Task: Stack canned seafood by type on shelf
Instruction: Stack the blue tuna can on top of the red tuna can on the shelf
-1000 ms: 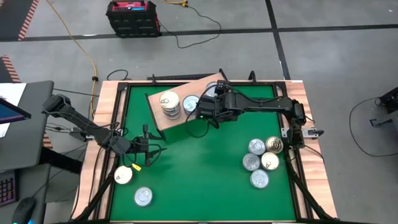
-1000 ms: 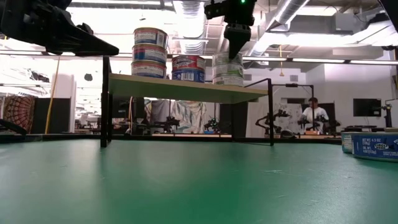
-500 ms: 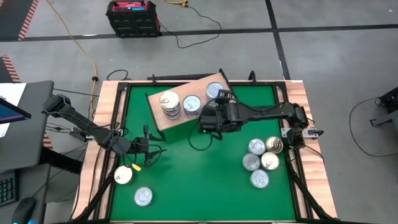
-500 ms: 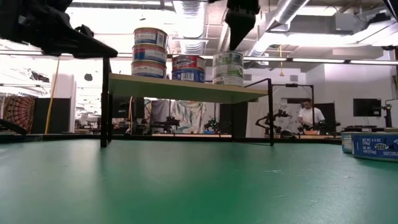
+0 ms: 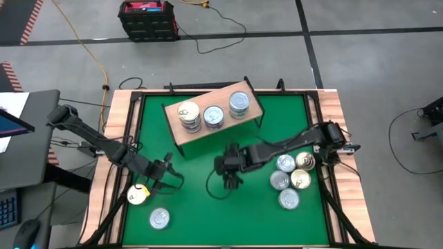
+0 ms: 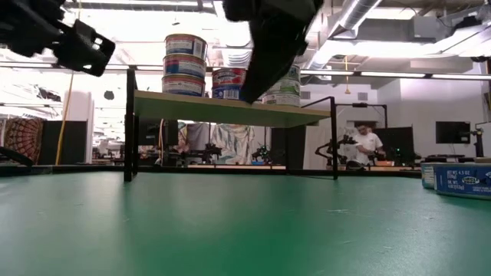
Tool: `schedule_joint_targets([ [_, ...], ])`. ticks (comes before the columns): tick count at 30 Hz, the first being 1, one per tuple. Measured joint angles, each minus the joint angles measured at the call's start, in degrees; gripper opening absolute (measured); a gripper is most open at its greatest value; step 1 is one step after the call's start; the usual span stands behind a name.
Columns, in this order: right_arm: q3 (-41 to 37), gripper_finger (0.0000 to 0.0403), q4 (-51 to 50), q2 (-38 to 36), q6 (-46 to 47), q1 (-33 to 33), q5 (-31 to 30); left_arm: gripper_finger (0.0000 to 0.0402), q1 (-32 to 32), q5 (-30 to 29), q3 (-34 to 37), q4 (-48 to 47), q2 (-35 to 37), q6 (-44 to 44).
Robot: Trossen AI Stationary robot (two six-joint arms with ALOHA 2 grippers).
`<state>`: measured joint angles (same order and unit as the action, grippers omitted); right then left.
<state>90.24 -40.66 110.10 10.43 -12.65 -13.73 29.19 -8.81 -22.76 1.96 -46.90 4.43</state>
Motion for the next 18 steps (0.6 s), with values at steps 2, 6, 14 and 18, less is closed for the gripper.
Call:
schedule_joint_targets([
  [2, -4.55, 0.0269, 8.21, 0.00, 2.01, -1.43, 0.35, 0.0180, 0.74, 3.37, -2.87, -7.31, -0.77, 3.45],
  [6, -10.67, 0.0269, 19.38, 0.00, 7.70, -5.21, -5.06, 0.0180, 5.11, 7.82, -7.27, -16.27, -4.05, 11.90],
  [14, -21.27, 0.0269, 40.86, 0.00, 8.76, -14.20, -27.92, 0.0180, 11.79, 9.33, -10.37, -17.76, -16.75, 23.27],
  [18, -24.36, 0.0269, 46.22, 0.00, 6.48, -15.92, -30.10, 0.0180, 12.02, 12.13, -13.96, -18.20, -22.07, 26.90],
])
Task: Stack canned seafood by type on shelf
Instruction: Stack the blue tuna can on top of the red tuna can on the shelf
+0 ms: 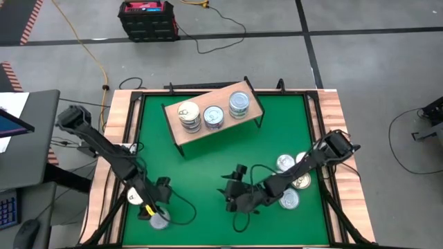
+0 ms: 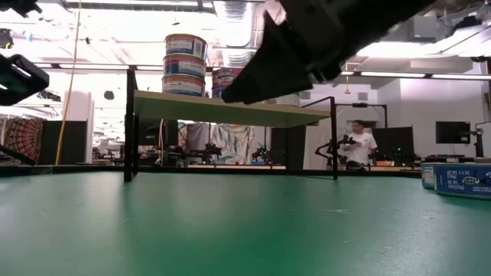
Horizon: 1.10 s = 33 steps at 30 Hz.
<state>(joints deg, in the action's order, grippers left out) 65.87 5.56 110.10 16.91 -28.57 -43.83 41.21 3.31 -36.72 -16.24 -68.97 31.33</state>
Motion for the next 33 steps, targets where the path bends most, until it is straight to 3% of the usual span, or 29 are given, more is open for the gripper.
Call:
schedule_joint_targets([
  [10, -0.29, 0.0269, 1.09, 0.01, -3.73, -0.42, 0.00, 0.0180, 1.54, -0.25, -2.61, -1.24, -10.97, 6.11],
  [13, -0.29, 0.0269, 0.93, 0.01, -4.03, 0.01, 0.01, 0.0180, 1.56, -3.86, -2.87, -0.42, -13.07, 5.37],
  [16, -0.29, 0.0269, 1.81, 0.02, -6.37, 0.81, 0.02, 0.0180, 1.32, -16.13, -2.87, 1.70, -14.34, 3.91],
  [21, -0.29, 0.0269, 1.81, 0.02, -6.80, 1.78, 0.21, 0.0180, 0.88, -44.27, -2.33, 8.52, -14.78, -1.08],
  [23, -0.31, 0.0269, 1.23, 0.02, -6.60, 1.75, 0.25, 0.0180, 0.56, -49.14, -2.49, 13.33, -14.70, -4.89],
  [27, -0.29, 0.0269, -2.07, 0.02, -4.09, 1.61, 0.42, 0.0180, -0.26, -45.36, -2.50, 19.91, -14.71, -12.88],
  [33, -0.29, 0.0269, -3.65, 0.04, -2.62, 2.87, 1.78, 0.0180, -1.18, -45.21, -2.50, 15.67, -14.65, -6.51],
])
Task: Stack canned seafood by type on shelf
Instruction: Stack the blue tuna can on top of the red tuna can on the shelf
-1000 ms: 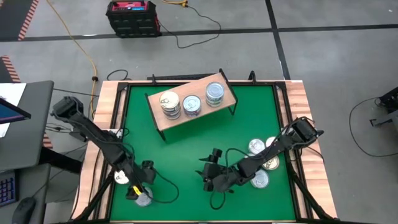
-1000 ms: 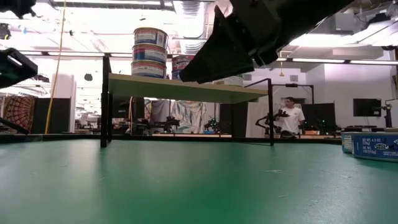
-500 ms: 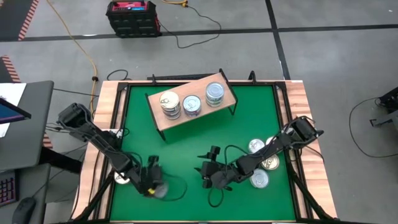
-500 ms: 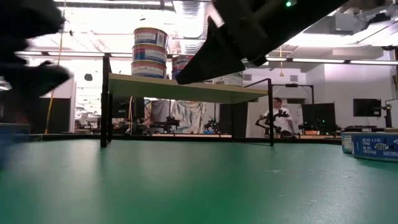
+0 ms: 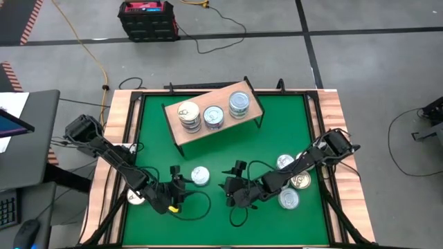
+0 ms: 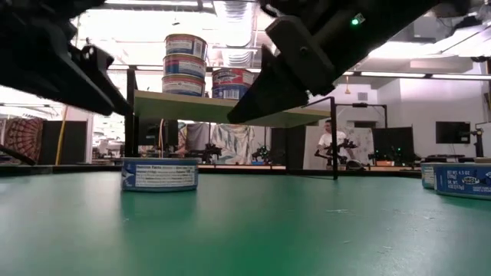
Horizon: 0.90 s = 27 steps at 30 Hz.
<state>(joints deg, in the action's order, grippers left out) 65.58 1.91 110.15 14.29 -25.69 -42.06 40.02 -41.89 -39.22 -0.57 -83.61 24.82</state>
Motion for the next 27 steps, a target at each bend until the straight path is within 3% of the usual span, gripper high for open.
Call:
schedule_joint_targets([
  [5, 0.00, 0.0269, 1.98, 0.00, 3.02, 2.50, 2.83, 0.0180, -3.76, -1.91, 0.02, -3.16, 0.00, 7.34],
  [11, 0.00, 0.0269, 2.14, 0.00, 5.52, 2.87, 2.81, 0.0180, -6.11, -2.17, 0.00, -1.57, -1.20, 3.08],
  [15, 0.00, 0.0269, 1.94, 0.00, 5.81, 1.21, 2.67, 0.0180, -5.26, -3.10, 0.00, -2.05, -6.57, 1.96],
  [24, 0.00, 0.0269, 0.98, 0.00, 8.42, -0.65, 0.47, 0.0180, -1.85, -16.11, -0.24, 3.09, -17.02, -4.50],
  [27, 0.00, 0.0269, 0.77, 0.00, 9.29, -1.00, 0.03, 0.0180, -1.31, -14.45, -0.22, 3.77, -18.19, -4.84],
])
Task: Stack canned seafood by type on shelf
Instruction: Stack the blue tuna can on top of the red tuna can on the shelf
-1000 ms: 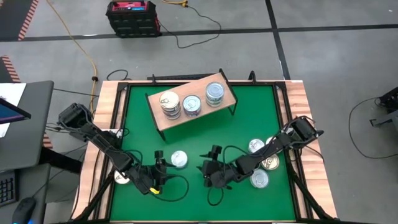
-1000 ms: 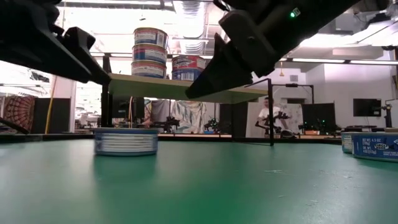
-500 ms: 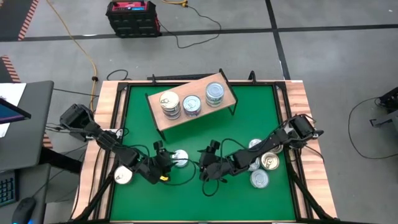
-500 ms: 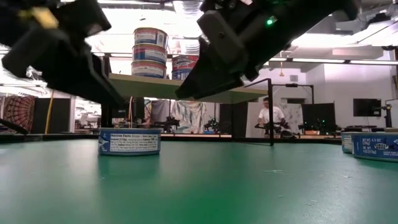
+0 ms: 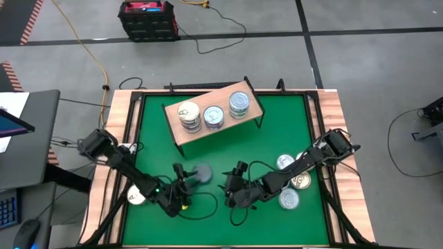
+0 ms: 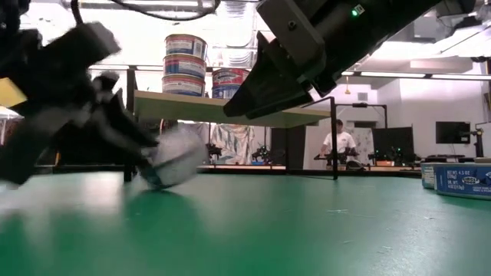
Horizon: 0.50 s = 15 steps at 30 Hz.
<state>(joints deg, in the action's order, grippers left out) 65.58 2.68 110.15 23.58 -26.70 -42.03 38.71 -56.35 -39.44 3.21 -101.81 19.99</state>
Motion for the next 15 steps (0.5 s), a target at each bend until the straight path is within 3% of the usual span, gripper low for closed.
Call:
schedule_joint_targets([
  [3, 0.00, 0.0269, -0.09, 0.00, 0.57, 0.00, -0.08, 0.0180, -0.06, 3.27, 0.13, -0.20, -0.21, 1.79],
  [10, 0.00, 0.0269, -0.14, 0.00, 1.57, -0.44, 0.01, 0.0180, -0.03, 2.80, 0.17, 0.10, -0.08, 3.59],
  [15, 0.00, 0.0269, -0.30, 0.00, 2.11, -0.81, 4.48, 0.0180, -0.01, 7.08, 0.24, -1.17, 1.19, 6.19],
])
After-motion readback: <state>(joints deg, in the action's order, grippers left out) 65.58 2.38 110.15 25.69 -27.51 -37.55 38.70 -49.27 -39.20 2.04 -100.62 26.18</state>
